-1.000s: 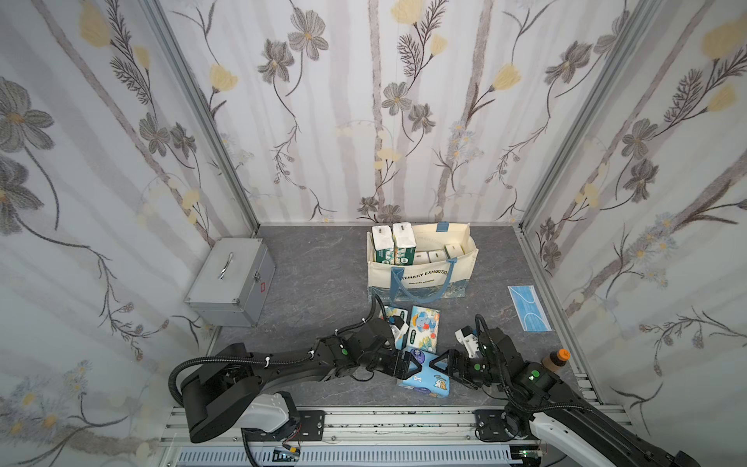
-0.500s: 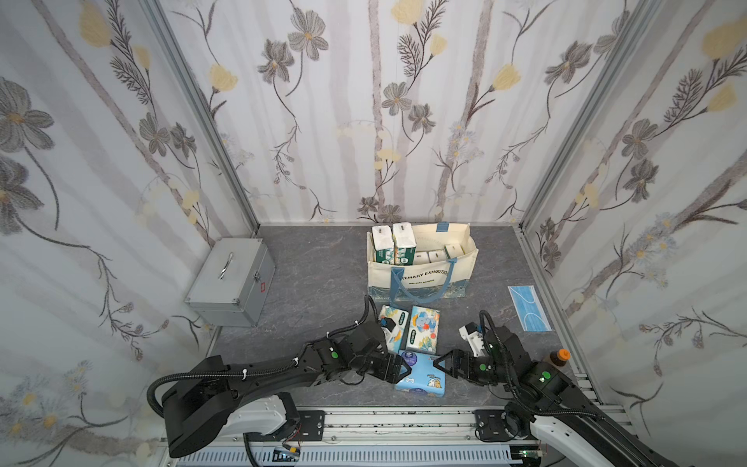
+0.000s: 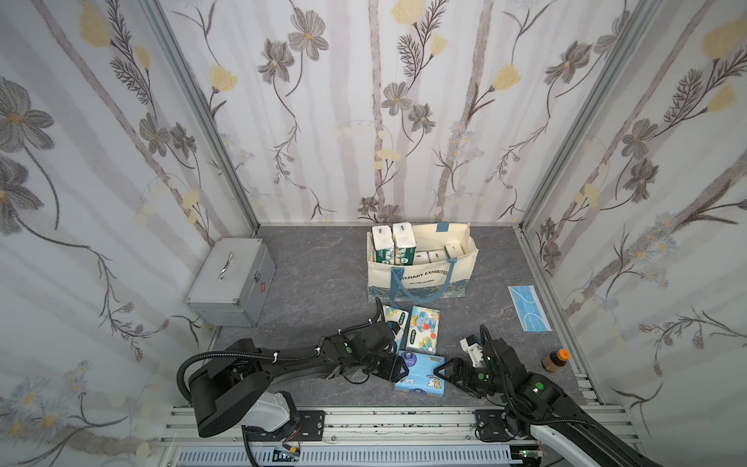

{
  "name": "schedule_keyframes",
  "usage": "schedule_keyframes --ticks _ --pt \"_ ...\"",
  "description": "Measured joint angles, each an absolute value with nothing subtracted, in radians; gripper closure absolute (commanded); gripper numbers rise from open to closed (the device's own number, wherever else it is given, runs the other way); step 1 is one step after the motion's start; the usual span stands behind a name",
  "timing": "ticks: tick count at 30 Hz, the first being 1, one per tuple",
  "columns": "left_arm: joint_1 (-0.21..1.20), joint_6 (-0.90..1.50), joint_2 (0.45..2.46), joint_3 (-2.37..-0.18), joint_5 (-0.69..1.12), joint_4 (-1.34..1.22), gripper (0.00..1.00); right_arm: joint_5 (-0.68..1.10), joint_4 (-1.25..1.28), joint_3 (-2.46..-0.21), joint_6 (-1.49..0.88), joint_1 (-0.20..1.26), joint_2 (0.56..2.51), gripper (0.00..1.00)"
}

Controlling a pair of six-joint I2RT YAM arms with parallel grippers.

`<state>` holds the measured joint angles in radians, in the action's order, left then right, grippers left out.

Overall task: Put tissues into the canvas bag
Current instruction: Pick up the pack of facial tissues from the center of the board.

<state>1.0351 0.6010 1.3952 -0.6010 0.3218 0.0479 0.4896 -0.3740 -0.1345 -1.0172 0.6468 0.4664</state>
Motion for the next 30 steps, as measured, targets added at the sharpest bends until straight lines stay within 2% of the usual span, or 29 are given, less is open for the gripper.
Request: schedule_keyframes --ticks 30 --pt "1.000 0.602 1.441 -0.536 0.361 -0.078 0.51 0.612 0.044 -0.051 -1.118 0.628 0.690 0.06"
